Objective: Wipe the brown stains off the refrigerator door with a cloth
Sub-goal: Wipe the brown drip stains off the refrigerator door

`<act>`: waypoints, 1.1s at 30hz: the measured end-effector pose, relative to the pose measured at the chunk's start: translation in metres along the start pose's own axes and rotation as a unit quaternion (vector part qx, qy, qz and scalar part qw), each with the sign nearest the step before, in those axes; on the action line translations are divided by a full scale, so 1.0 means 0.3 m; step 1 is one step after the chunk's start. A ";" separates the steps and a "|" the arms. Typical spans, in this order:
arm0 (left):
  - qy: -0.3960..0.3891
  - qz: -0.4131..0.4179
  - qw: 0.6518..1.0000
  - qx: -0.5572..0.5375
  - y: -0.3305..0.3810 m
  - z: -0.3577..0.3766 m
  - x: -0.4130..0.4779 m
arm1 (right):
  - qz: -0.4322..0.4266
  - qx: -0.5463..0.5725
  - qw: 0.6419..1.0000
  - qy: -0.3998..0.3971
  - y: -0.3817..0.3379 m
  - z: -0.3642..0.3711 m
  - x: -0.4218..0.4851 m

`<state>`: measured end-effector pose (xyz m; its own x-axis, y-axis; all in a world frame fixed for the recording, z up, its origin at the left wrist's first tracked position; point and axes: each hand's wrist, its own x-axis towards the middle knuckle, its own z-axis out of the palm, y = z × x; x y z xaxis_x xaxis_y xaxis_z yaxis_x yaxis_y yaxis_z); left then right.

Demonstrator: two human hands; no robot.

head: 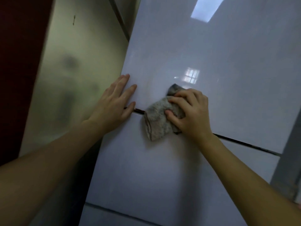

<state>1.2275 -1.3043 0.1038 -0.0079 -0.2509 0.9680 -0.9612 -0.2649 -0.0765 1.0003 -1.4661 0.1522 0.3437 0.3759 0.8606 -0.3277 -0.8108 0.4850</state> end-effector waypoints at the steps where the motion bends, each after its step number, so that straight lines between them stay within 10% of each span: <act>1: -0.002 0.001 1.000 0.004 0.001 -0.003 0.001 | 0.006 -0.007 1.000 0.003 0.019 -0.017 -0.014; 9: -0.002 0.013 1.000 0.023 -0.002 0.017 -0.008 | 0.104 0.003 0.994 0.044 -0.036 0.016 0.013; 33: 0.018 0.012 0.999 -0.026 -0.008 0.020 -0.012 | 0.030 0.020 0.999 0.010 -0.094 0.053 -0.072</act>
<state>1.2315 -1.3085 0.0991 -0.0412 -0.2223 0.9741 -0.9736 -0.2102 -0.0891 1.0163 -1.4585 0.1175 0.3065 0.3337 0.8914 -0.3113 -0.8499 0.4252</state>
